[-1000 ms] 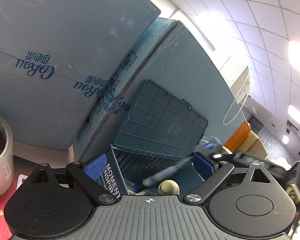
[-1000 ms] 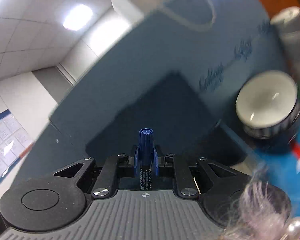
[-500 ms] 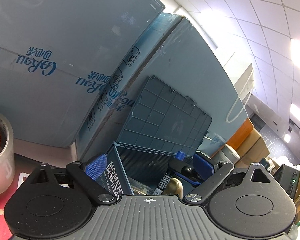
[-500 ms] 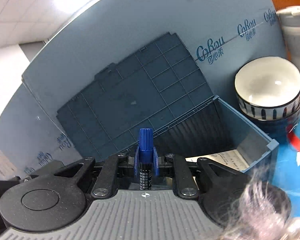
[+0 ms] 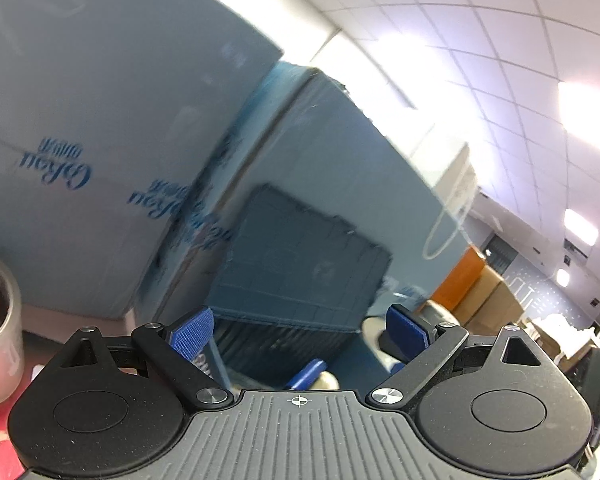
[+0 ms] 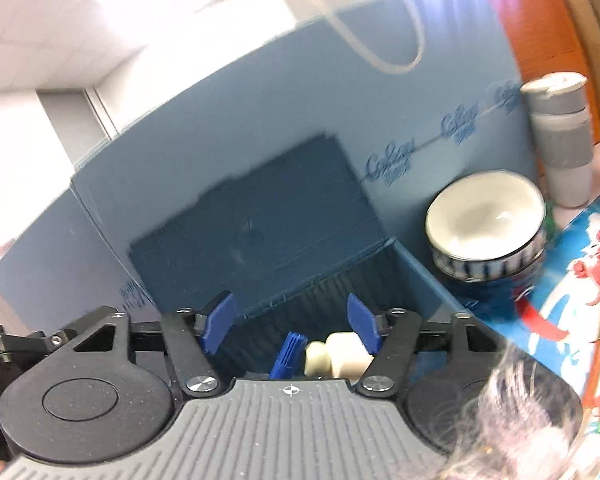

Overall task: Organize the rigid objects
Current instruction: 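Move the left tool over the gold pen on the mat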

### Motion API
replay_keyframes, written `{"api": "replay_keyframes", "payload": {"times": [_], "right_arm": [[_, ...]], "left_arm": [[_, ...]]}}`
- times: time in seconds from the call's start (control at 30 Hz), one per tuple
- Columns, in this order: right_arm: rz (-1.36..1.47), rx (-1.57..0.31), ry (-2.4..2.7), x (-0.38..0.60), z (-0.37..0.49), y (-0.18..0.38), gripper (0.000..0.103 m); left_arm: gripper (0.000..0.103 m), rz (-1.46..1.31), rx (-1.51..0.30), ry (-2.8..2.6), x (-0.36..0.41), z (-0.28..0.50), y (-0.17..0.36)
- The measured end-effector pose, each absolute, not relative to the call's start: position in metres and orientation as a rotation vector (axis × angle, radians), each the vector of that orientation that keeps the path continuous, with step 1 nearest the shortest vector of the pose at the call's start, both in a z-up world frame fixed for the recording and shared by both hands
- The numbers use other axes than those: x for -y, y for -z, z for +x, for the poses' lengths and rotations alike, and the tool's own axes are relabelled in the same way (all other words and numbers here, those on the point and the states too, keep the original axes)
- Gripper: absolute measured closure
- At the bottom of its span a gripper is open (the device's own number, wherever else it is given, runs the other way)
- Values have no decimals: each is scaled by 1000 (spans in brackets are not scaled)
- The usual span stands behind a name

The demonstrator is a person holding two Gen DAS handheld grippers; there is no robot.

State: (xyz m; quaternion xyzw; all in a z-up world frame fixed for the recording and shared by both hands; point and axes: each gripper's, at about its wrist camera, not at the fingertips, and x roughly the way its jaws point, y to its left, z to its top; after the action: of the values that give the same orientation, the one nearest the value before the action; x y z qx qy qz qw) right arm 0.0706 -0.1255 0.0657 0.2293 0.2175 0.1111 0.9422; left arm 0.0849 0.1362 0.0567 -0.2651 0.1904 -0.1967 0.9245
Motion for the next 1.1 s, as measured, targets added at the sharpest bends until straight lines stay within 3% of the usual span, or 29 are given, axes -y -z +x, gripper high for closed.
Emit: {"api": "replay_keyframes", "payload": {"times": [0.47, 0.9, 1.0, 1.07, 1.1], "right_arm": [[399, -100, 13, 231, -27, -65, 20], [559, -7, 251, 316, -40, -5, 15], [587, -14, 249, 321, -42, -1, 15], [597, -9, 237, 321, -45, -1, 15], [598, -9, 234, 321, -46, -1, 15]], "left_arm": [[4, -379, -284, 622, -64, 53, -90], [5, 45, -482, 863, 79, 39, -37], [27, 160, -555, 819, 105, 49, -17], [46, 172, -588, 808, 116, 59, -5], [50, 166, -609, 805, 123, 67, -1]]}}
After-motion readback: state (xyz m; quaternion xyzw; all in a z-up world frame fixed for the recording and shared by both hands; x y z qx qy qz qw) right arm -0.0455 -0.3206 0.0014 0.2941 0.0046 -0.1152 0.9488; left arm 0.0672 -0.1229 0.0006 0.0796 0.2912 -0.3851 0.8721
